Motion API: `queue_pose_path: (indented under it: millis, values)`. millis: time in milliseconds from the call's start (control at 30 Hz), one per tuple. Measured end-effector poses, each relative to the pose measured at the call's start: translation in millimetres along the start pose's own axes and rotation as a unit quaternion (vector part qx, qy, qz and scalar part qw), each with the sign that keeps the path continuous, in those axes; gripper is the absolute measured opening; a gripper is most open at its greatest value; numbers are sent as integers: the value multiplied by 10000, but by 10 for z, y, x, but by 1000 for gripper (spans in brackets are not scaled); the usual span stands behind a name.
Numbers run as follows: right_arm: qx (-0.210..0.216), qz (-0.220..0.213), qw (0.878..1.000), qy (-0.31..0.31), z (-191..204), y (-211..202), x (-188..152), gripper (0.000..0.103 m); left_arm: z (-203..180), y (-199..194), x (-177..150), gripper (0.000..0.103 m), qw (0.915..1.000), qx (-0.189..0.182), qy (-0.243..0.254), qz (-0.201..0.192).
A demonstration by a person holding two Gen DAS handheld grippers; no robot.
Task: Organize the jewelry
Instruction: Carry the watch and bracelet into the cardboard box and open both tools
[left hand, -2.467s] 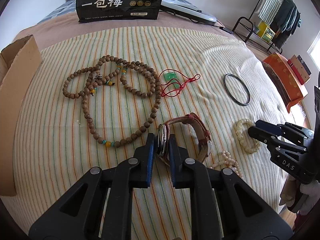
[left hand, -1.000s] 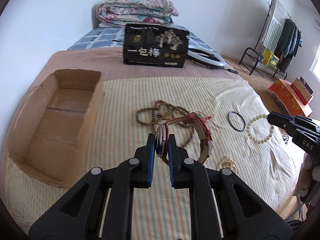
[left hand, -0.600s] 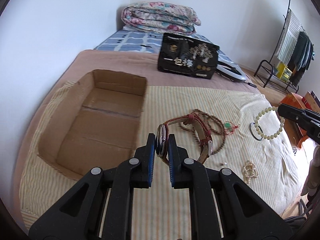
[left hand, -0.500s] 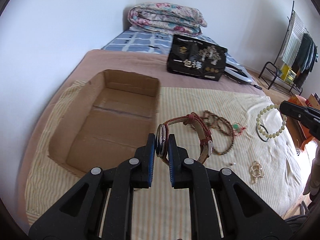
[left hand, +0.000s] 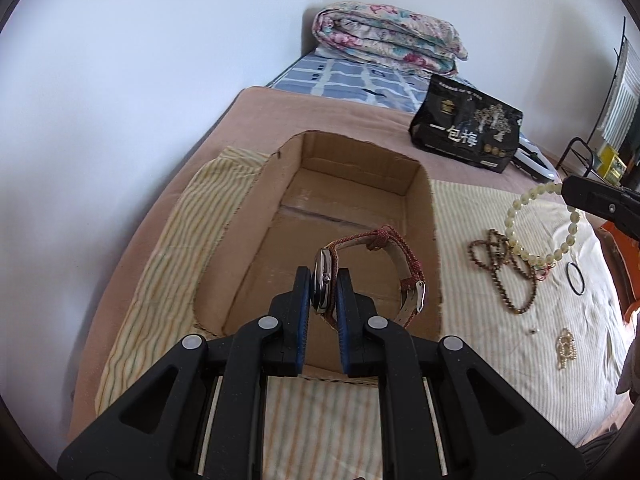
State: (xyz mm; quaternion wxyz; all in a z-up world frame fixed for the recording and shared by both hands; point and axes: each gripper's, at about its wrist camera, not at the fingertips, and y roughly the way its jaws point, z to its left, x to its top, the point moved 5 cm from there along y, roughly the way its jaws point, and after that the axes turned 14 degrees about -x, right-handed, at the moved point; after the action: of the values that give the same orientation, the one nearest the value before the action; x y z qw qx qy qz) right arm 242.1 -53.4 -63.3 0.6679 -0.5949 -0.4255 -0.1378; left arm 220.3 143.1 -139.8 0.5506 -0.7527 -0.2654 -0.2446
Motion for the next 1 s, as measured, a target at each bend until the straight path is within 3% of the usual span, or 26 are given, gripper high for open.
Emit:
queue_pose_path:
  millis: [333, 800, 867, 900, 933, 967, 1000]
  values:
    - [260, 162, 9992, -245, 464, 471, 129, 5, 306, 119, -58, 10, 9996, 181, -183, 138]
    - [331, 586, 9977, -47, 498, 1036, 30, 6, 444, 284, -70, 11, 9991, 192, -286, 248]
    - [340, 603, 9976, 22, 469, 1067, 26, 22, 444, 298, -72, 12, 9991, 191, -284, 246]
    - [343, 581, 9977, 55, 453, 1071, 30, 41, 449, 301, -71, 18, 9991, 199, -299, 245]
    - [313, 543, 9980, 83, 433, 1066, 33, 56, 458, 297, -68, 40, 9990, 217, -320, 226]
    - [265, 501, 9983, 103, 415, 1055, 37, 61, 464, 280, -61, 59, 9990, 226, -344, 161]
    - [214, 461, 9986, 118, 397, 1047, 42, 69, 465, 267, -54, 61, 9991, 222, -345, 87]
